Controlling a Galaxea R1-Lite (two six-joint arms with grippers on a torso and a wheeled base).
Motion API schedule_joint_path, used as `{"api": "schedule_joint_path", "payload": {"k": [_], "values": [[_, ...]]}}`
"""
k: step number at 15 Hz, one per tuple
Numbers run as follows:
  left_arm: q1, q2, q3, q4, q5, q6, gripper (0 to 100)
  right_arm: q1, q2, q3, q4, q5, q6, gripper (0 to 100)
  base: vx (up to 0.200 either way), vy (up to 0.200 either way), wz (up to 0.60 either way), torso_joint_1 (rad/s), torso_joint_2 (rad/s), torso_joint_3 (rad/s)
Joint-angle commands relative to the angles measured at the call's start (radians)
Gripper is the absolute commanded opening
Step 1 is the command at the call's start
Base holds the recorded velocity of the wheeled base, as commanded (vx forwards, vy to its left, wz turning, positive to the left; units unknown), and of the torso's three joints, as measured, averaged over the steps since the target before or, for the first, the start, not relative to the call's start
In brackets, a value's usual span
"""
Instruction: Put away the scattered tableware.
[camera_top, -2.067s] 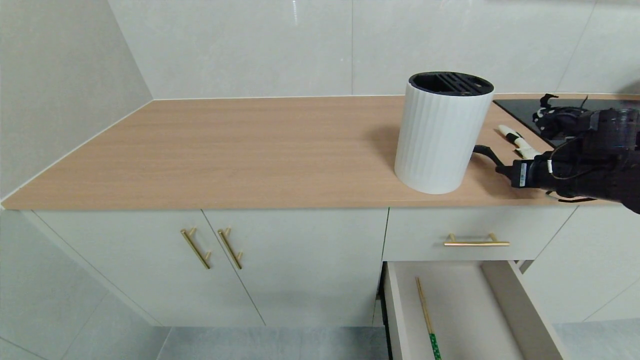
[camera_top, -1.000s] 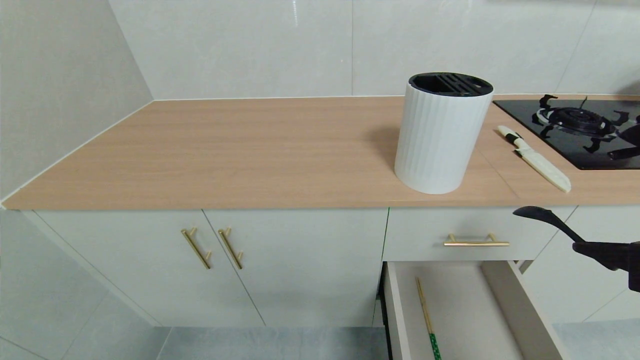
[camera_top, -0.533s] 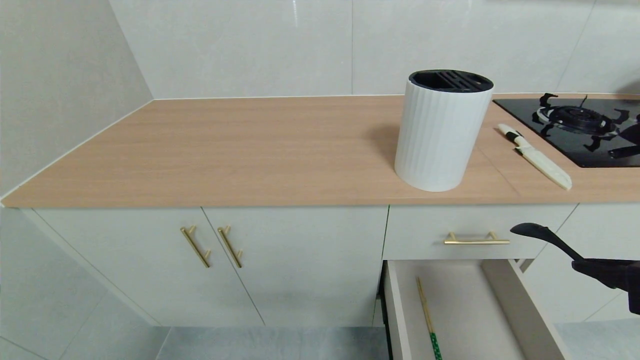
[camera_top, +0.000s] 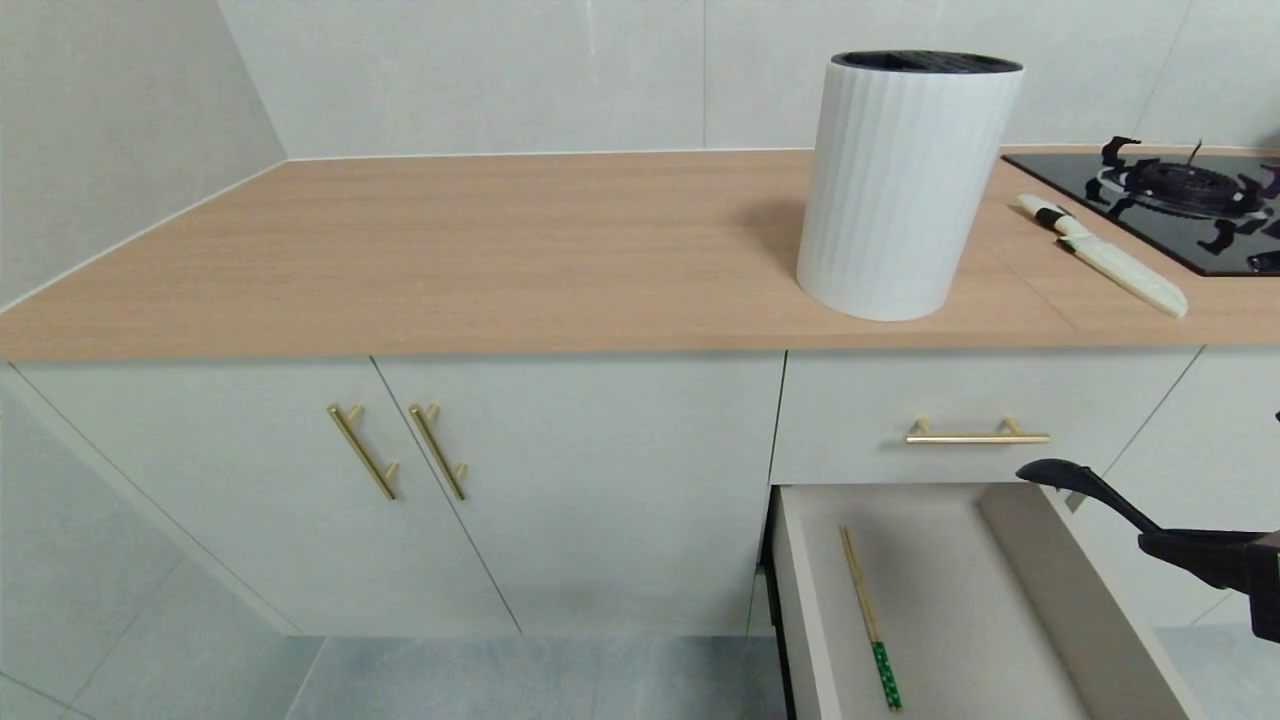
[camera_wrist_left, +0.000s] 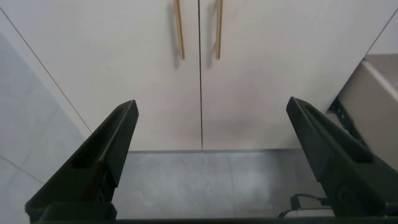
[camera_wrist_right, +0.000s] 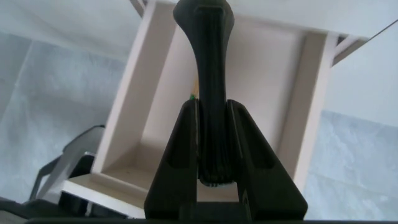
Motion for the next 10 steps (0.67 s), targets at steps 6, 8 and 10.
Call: {"api": "schedule_joint_path", "payload": {"k": [6, 8, 10], "values": [[0.0, 0.0, 0.0, 0.0, 0.0, 0.0, 100, 0.009, 0.013, 0.019, -0.006, 0.0, -0.033, 0, 0.0, 0.0, 0.0, -0.194, 0.46, 0.264], [0.0, 0.0, 0.0, 0.0, 0.0, 0.0, 100, 0.009, 0.018, 0.022, -0.006, 0.001, -0.035, 0, 0.0, 0.0, 0.0, -0.173, 0.44, 0.271], [0.0, 0.0, 0.0, 0.0, 0.0, 0.0, 100, 0.009, 0.022, 0.022, -0.006, 0.001, -0.035, 0, 0.0, 0.0, 0.0, -0.107, 0.26, 0.158]]}}
